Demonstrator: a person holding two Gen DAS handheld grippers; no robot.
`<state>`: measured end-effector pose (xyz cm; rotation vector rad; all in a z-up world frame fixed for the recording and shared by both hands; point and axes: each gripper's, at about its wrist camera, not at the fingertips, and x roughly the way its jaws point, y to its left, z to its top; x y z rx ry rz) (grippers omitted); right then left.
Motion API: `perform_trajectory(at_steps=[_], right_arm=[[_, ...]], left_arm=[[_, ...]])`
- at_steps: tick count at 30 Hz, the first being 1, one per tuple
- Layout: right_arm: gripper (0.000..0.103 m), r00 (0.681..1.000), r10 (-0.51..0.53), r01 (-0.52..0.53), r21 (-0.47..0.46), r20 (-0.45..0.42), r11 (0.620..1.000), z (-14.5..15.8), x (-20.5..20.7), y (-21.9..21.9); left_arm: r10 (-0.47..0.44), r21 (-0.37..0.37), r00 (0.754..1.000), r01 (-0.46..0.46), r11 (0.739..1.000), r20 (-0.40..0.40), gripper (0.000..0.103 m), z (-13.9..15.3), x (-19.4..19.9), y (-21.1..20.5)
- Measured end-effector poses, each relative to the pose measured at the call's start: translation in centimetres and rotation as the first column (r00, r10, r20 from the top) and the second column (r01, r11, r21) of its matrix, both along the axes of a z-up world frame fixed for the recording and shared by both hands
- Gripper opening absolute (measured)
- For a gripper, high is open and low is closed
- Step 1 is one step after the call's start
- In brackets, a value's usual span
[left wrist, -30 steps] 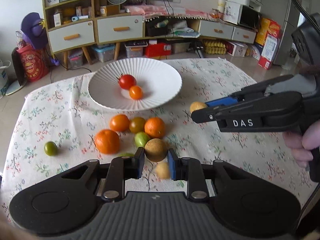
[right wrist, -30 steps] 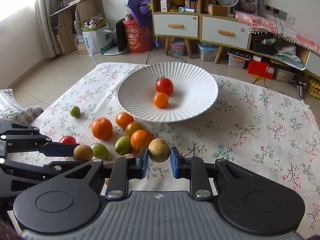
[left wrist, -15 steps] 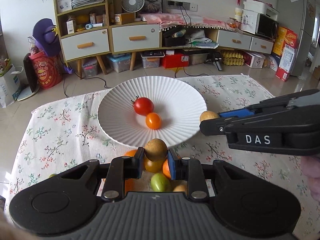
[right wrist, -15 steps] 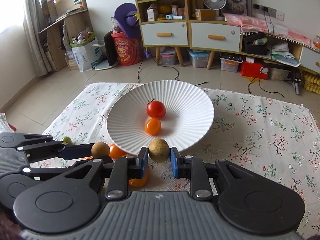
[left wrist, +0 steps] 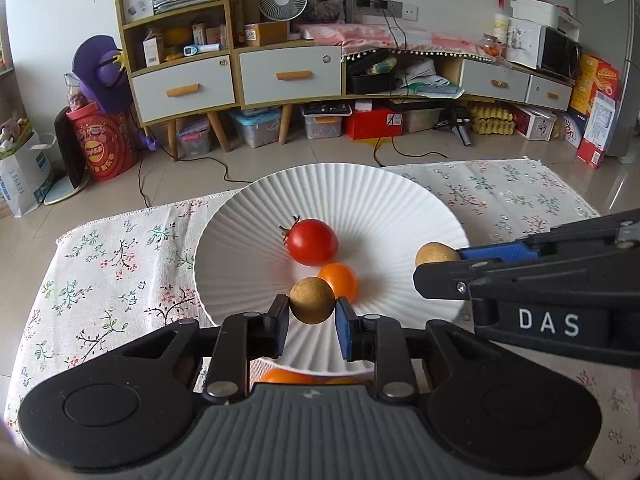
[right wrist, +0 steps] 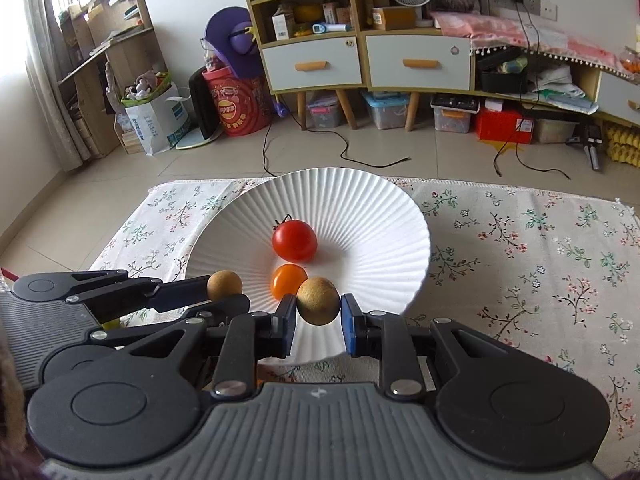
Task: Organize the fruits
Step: 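Carry both brown fruits over the white bowl and release them inside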
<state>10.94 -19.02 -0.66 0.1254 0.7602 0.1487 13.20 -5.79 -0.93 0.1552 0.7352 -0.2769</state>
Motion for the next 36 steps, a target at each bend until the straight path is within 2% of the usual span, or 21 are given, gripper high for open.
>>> perform_trajectory(at_steps=[11, 27, 30, 33, 36], right_arm=[[0.021, 0.999, -0.046, 0.047, 0.013, -0.024, 0.999, -1.4, 1.3, -0.8], [0.021, 0.999, -0.031, 0.031, 0.006, -0.019, 0.999, -1.7, 1.6, -0.7], [0.025, 0.999, -0.040, 0.041, 0.018, -0.017, 0.999, -1.5, 1.5, -0.9], [0.032, 0.999, -0.039, 0.040, 0.046, -0.021, 0.998, -1.3, 1.4, -1.3], [0.036, 0.999, -0.033, 0.034, 0.046, -0.019, 0.998, -1.2, 1.2, -1.3]], left_arm=[[-0.009, 0.014, 1.000, 0.009, 1.000, -0.005, 0.022, -1.1, 1.5, 0.2], [0.002, 0.005, 1.000, -0.002, 1.000, -0.007, 0.024, -1.2, 1.9, 0.3], [0.012, 0.008, 1.000, -0.012, 1.000, -0.004, 0.024, -1.1, 2.0, 0.4], [0.016, 0.008, 1.000, -0.016, 1.000, -0.007, 0.032, -0.9, 1.9, 0.5], [0.021, 0.005, 1.000, -0.021, 1.000, -0.004, 0.043, -0.7, 1.7, 0.7]])
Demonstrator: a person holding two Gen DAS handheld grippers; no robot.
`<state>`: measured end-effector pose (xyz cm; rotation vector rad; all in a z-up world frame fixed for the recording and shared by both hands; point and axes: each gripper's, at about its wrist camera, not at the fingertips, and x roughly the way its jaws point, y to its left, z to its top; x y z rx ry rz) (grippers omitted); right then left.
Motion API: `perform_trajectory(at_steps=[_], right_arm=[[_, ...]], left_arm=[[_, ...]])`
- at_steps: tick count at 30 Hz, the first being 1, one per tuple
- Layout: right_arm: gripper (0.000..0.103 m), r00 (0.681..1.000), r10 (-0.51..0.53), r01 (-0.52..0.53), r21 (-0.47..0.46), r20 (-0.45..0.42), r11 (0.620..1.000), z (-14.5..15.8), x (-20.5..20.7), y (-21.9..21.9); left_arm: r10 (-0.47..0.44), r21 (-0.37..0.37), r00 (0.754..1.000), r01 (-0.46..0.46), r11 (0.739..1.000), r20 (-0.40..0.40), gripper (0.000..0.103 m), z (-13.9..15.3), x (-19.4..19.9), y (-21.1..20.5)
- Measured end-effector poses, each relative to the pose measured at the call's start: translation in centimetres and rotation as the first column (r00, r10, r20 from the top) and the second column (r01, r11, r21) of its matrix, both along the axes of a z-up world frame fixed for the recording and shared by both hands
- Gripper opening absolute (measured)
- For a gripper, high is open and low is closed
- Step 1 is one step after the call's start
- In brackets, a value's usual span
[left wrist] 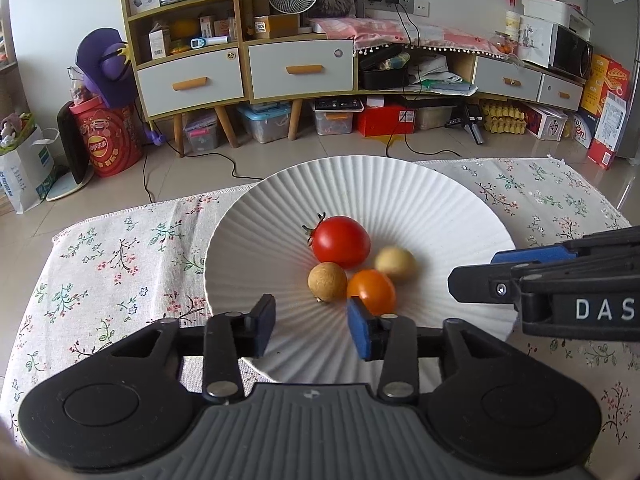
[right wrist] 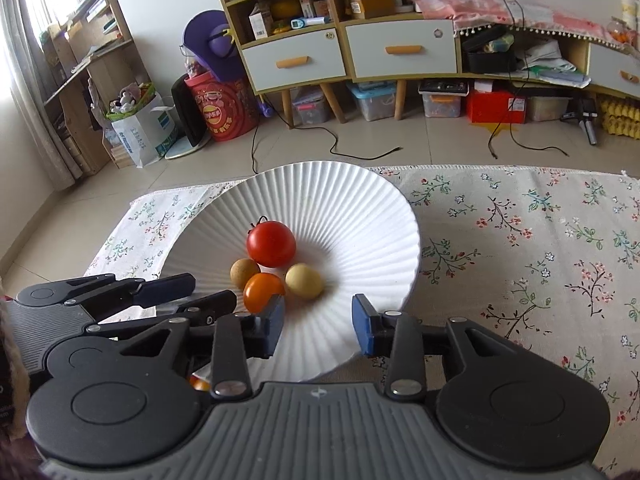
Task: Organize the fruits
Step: 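Carry both brown fruits over the white bowl and release them inside, then withdraw both tools from the bowl back toward the remaining fruits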
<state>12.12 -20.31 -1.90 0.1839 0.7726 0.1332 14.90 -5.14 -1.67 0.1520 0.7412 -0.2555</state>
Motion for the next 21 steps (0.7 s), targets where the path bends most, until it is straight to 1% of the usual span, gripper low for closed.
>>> perform_trajectory(at_steps=[3, 9, 11, 12, 13, 16, 21], right_arm=[[0.039, 1.000, 0.004, -0.004, -0.007, 0.004, 1.000, 0.2, -0.3, 0.1], [0.051, 1.000, 0.014, -0.014, -0.001, 0.027, 1.000, 1.0, -0.9, 0.2], [0.056, 0.999, 0.017, -0.017, 0.001, 0.034, 1.000, 1.3, -1.2, 0.2], [0.058, 0.999, 0.015, -0.015, 0.003, 0.037, 1.000, 1.4, -1.3, 0.1], [0.063, 0.999, 0.013, -0.013, 0.005, 0.039, 1.000, 1.5, -1.4, 0.1], [0.070, 0.999, 0.007, -0.008, 0.019, 0.049, 1.000, 1.9, -1.9, -0.2], [0.082, 0.998, 0.007, -0.008, 0.023, 0.061, 1.000, 2.4, -2.7, -0.3]], left_arm=[[-0.001, -0.001, 1.000, 0.001, 1.000, -0.004, 0.049, 0.1, -0.2, 0.1], [-0.029, 0.027, 1.000, 0.029, 0.999, 0.007, 0.064, 0.6, -1.0, 0.0], [-0.030, 0.032, 1.000, 0.030, 0.999, 0.008, 0.075, 0.8, -1.3, 0.1], [-0.026, 0.035, 1.000, 0.026, 0.999, 0.011, 0.079, 0.9, -1.5, 0.2], [-0.023, 0.035, 1.000, 0.023, 0.999, 0.013, 0.083, 1.0, -1.6, 0.3], [-0.024, 0.026, 1.000, 0.023, 0.999, 0.005, 0.086, 1.3, -2.1, 0.6], [-0.027, 0.032, 1.000, 0.028, 0.999, -0.005, 0.095, 1.6, -3.3, 0.9]])
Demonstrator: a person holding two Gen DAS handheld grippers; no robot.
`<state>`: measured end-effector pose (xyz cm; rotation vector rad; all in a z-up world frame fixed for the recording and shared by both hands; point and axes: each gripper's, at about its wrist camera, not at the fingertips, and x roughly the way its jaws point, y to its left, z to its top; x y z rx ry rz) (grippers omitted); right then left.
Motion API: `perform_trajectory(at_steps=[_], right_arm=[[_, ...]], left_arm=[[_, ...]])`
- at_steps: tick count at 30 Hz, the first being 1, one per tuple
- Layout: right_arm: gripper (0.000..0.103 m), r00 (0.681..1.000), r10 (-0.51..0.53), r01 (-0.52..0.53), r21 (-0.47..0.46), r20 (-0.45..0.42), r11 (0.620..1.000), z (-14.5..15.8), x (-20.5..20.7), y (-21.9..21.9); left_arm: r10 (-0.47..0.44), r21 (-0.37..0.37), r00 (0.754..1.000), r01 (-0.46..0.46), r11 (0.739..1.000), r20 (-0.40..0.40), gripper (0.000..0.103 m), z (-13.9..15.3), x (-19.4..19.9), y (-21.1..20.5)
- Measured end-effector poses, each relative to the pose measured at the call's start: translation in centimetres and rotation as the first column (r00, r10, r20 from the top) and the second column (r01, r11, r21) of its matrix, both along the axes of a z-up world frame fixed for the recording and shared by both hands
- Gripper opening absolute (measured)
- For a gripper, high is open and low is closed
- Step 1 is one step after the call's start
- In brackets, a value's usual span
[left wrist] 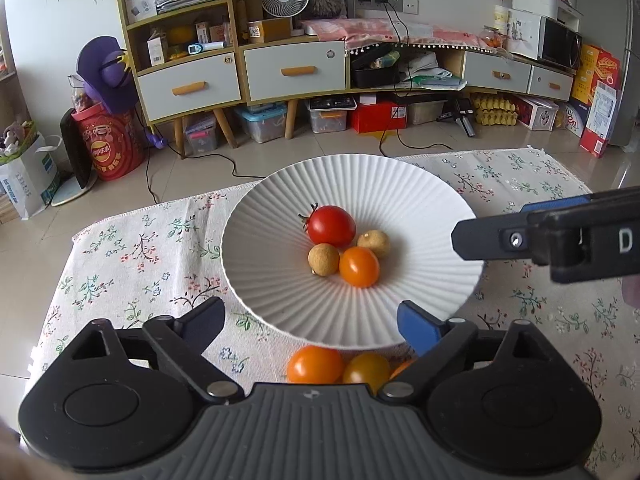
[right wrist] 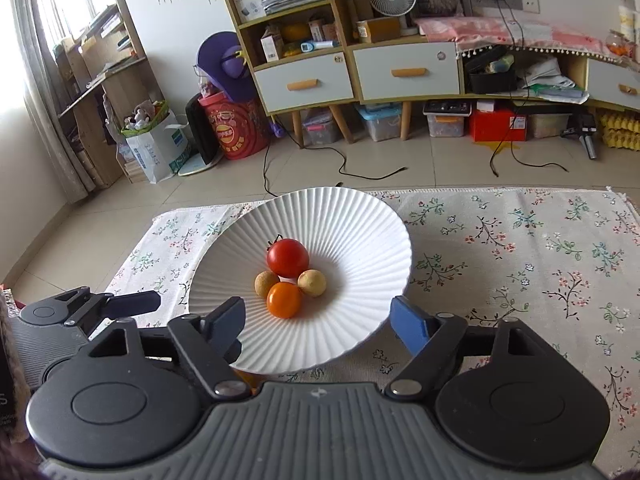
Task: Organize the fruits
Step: 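Withdraw both tools from the bowl back toward the remaining fruits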
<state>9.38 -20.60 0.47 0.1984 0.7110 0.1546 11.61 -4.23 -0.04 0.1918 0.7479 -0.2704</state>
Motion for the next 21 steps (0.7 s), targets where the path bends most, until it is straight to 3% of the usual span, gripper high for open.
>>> perform_trajectory(at_steps=[8, 21], right_arm=[[0.097, 1.000, 0.011, -0.010, -0.021, 0.014, 1.000, 0.3, -1.7, 0.0], [0.100, 0.998, 0.054, -0.053, -0.055, 0.025, 0.997, 0.2, -3.5, 0.6]], left_arm=[[0.002, 0.011, 0.999, -0.001, 1.000, -0.045, 0.100, 0.1, -1.8, 0.7], [-0.021, 0.028, 0.997, 0.024, 0.999, -0.079, 0.100, 0.3, -4.6, 1.6]])
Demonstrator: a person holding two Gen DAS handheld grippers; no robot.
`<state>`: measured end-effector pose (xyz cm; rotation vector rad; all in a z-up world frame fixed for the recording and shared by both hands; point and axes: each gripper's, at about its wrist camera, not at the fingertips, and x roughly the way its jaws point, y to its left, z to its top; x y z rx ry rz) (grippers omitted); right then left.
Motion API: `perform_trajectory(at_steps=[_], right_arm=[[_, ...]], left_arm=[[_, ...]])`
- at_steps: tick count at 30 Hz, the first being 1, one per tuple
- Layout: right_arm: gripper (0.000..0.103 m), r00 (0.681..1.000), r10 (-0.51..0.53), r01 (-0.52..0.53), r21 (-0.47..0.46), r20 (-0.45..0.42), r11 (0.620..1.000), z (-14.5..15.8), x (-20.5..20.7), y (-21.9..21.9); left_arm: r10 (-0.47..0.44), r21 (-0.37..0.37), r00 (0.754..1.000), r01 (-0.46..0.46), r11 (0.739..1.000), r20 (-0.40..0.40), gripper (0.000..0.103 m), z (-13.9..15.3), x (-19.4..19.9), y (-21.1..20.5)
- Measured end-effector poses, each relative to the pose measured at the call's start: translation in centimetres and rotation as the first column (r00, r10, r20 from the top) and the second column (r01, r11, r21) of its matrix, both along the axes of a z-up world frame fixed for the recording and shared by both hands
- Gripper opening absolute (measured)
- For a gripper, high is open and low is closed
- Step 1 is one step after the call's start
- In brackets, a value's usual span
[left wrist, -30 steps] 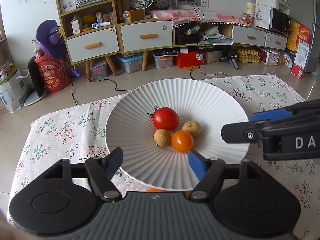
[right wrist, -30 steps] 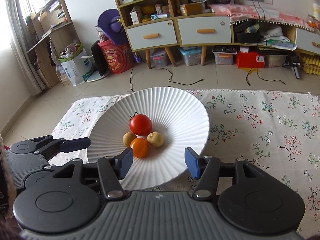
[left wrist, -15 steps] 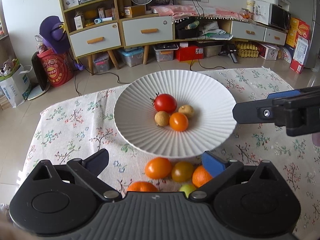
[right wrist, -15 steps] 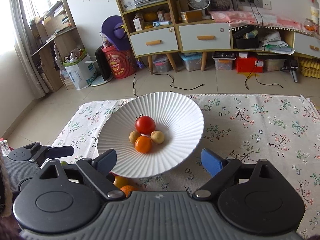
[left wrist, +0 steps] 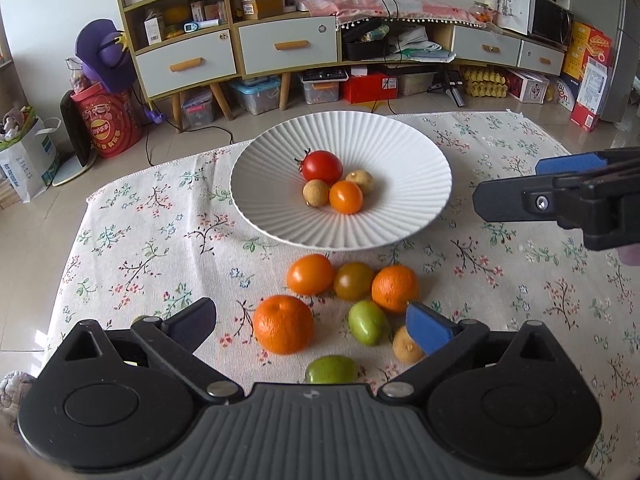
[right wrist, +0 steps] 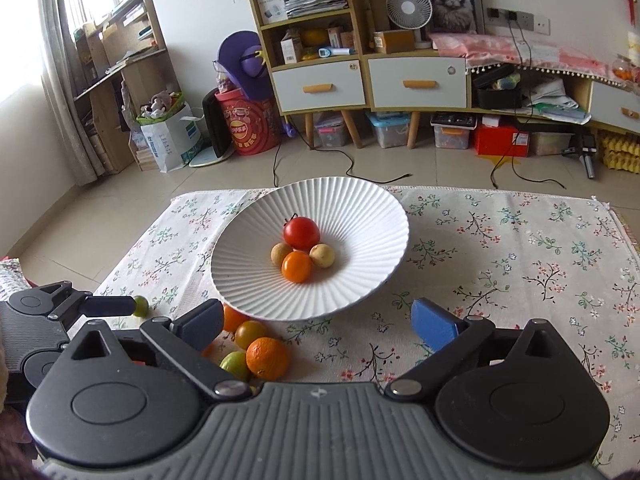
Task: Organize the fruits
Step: 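Withdraw both tools from the bowl back toward the remaining fruits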
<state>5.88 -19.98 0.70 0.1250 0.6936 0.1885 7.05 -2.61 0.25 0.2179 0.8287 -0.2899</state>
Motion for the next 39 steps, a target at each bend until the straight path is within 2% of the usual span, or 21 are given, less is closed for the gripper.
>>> perform_trajectory(at_steps=[16, 29, 39], right_arm=[[0.101, 0.997, 0.062, -0.063, -0.035, -0.045, 0.997, -1.2, -2.7, 1.1], [0.101, 0.992, 0.093, -0.099, -0.067, -0.079, 0.993, -2.5, -3.9, 2.3], [0.101, 0.979, 0.145, -0.162, -0.116, -0.146, 0.980, -4.6, -4.4, 4.4]], left_arm=[[-0.004, 0.011, 0.999, 0.005, 1.000, -0.042, 0.100, -1.1, -2.8, 2.7], [0.029, 0.022, 0.997, -0.028, 0.999, -0.067, 0.100, -2.5, -4.3, 6.1], [0.038, 0.047, 0.997, -0.035, 0.998, -0.061, 0.100, -4.9, -4.6, 7.7]])
